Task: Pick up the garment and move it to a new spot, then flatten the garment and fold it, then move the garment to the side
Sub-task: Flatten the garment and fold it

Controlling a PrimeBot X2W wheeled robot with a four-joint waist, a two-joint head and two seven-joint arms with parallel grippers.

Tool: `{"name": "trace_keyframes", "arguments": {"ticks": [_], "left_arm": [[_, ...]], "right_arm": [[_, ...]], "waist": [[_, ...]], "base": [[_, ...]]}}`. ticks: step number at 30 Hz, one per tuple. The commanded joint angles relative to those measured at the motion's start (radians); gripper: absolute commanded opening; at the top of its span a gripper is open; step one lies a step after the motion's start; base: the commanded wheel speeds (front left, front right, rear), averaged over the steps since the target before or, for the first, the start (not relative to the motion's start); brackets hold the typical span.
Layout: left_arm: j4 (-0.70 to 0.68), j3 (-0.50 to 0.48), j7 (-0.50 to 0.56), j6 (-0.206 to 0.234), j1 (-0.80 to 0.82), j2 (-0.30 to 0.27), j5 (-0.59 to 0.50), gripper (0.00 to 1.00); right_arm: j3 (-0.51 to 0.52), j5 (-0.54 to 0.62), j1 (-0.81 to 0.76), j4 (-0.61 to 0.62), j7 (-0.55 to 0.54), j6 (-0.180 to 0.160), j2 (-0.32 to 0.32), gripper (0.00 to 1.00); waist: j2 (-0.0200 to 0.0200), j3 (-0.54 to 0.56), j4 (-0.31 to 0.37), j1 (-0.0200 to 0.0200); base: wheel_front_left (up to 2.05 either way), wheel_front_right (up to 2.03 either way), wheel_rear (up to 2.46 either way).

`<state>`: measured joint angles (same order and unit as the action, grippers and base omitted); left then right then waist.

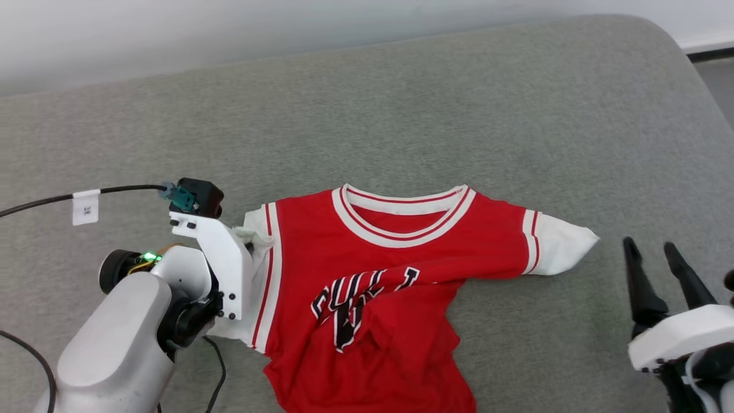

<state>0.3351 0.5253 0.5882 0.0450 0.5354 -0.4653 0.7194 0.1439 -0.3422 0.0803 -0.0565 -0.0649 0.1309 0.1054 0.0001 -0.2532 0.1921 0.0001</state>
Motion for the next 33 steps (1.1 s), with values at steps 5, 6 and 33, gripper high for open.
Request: {"name": "trace_keyframes", "arguments": {"ticks": [5, 6, 33], "left_arm": [[-0.078, -0.022, -0.095, 0.040, -0.031, 0.001, -0.032, 0.00], [-0.095, -0.022, -0.103, 0.046, -0.037, 0.002, -0.039, 0.00], [-0.190, 0.027, -0.192, 0.060, 0.046, 0.059, -0.103, 0.00]], "right_arm": [[0.068, -0.084, 0.009, -0.081, -0.143, 0.000, 0.051, 1.00], [0.075, -0.093, 0.018, -0.095, -0.179, 0.000, 0.067, 1.00], [-0.171, -0.253, 0.307, -0.377, -0.769, 0.000, 0.184, 0.74]], "waist": [[-0.0001, 0.019, -0.067, -0.0001], [-0.0001, 0.017, -0.077, -0.0001], [-0.0001, -0.130, -0.211, -0.0001]], "base": [[0.00, 0.00, 0.00], [0.00, 0.00, 0.00], [0.00, 0.00, 0.00]]}}
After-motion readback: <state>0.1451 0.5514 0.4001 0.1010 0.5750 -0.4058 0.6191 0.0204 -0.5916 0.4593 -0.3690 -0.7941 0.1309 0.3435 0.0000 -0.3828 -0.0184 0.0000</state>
